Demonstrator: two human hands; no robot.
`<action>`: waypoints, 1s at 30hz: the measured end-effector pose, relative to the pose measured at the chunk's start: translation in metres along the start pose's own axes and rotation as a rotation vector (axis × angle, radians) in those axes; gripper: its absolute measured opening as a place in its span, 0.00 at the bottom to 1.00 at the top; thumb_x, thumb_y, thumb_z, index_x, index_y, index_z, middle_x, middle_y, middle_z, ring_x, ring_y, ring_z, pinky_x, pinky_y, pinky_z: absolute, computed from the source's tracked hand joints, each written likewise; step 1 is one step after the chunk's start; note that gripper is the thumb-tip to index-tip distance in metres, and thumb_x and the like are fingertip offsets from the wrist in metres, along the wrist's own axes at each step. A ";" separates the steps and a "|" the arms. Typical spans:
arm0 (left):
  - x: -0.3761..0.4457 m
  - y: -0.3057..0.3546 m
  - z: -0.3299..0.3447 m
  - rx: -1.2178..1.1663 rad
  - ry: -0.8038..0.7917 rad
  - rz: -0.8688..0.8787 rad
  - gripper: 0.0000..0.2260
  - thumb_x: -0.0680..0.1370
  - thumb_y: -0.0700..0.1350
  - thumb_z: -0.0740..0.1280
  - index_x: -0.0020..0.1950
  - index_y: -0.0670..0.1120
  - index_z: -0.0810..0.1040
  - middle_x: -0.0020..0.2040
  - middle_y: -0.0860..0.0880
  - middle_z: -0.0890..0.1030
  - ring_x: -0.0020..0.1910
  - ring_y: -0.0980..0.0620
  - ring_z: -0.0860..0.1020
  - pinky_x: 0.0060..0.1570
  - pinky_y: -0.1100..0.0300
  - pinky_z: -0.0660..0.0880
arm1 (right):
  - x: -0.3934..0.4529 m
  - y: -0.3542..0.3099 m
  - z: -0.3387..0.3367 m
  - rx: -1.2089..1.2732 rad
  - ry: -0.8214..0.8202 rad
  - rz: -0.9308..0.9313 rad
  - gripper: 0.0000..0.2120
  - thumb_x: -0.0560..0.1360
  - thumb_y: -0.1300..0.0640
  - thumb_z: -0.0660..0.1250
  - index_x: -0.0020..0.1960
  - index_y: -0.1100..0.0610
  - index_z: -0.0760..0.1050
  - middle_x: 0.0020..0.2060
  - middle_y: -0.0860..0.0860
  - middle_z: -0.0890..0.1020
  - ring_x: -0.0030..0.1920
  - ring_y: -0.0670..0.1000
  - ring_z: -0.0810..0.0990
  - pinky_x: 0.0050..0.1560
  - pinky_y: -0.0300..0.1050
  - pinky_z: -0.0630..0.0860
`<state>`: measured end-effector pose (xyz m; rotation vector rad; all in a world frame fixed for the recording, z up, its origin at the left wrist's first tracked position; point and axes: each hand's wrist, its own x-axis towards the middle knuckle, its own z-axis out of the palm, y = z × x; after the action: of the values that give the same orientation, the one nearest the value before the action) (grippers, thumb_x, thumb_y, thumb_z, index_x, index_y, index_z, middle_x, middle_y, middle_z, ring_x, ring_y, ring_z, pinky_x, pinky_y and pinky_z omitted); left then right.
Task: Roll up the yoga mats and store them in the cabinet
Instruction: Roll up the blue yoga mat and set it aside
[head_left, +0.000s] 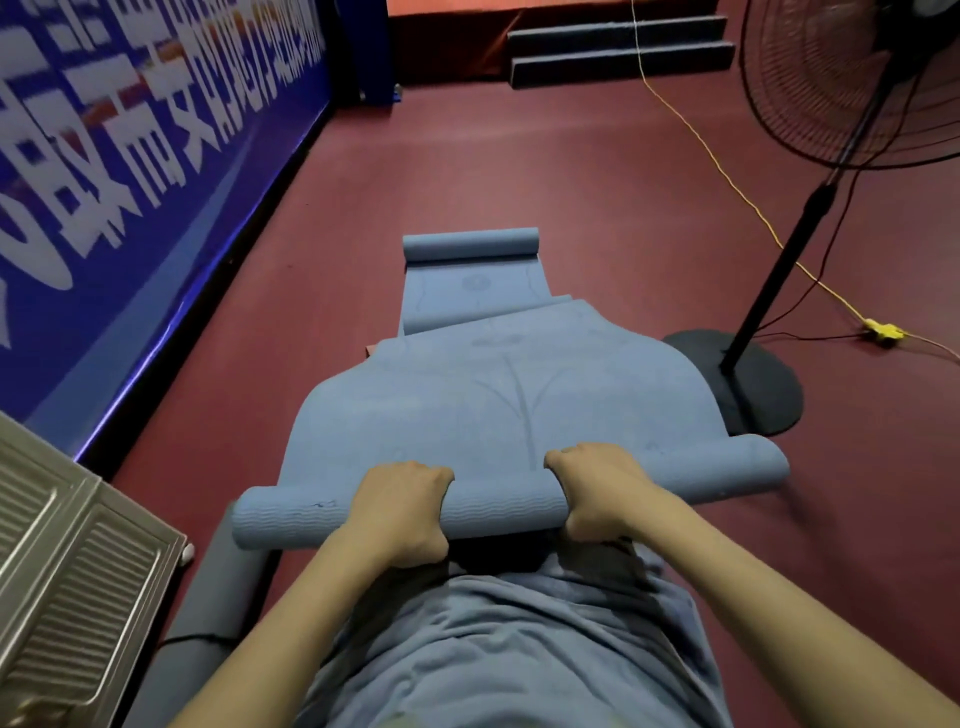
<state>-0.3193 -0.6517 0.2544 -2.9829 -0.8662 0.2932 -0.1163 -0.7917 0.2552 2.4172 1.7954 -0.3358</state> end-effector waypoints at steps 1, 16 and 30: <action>-0.003 0.001 0.005 -0.013 0.051 -0.026 0.17 0.65 0.50 0.68 0.53 0.52 0.75 0.48 0.51 0.82 0.50 0.44 0.81 0.42 0.55 0.73 | 0.005 0.001 -0.005 -0.001 -0.055 0.002 0.19 0.64 0.53 0.72 0.54 0.51 0.74 0.50 0.52 0.82 0.53 0.58 0.81 0.44 0.47 0.72; -0.004 0.032 0.053 0.068 0.648 0.009 0.21 0.72 0.39 0.59 0.63 0.42 0.80 0.52 0.44 0.80 0.50 0.41 0.80 0.56 0.46 0.75 | 0.031 0.012 -0.037 0.119 -0.422 0.024 0.26 0.59 0.56 0.81 0.56 0.54 0.80 0.51 0.52 0.85 0.50 0.55 0.84 0.46 0.47 0.82; 0.033 0.015 -0.014 0.038 0.024 0.024 0.15 0.67 0.46 0.71 0.50 0.50 0.71 0.51 0.47 0.82 0.51 0.41 0.81 0.46 0.53 0.67 | 0.008 0.006 0.021 0.049 0.318 -0.034 0.20 0.62 0.54 0.69 0.50 0.49 0.65 0.48 0.49 0.77 0.53 0.58 0.74 0.43 0.50 0.63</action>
<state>-0.2813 -0.6466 0.2609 -2.9572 -0.8141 0.2700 -0.1110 -0.7902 0.2328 2.5979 1.9714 0.0044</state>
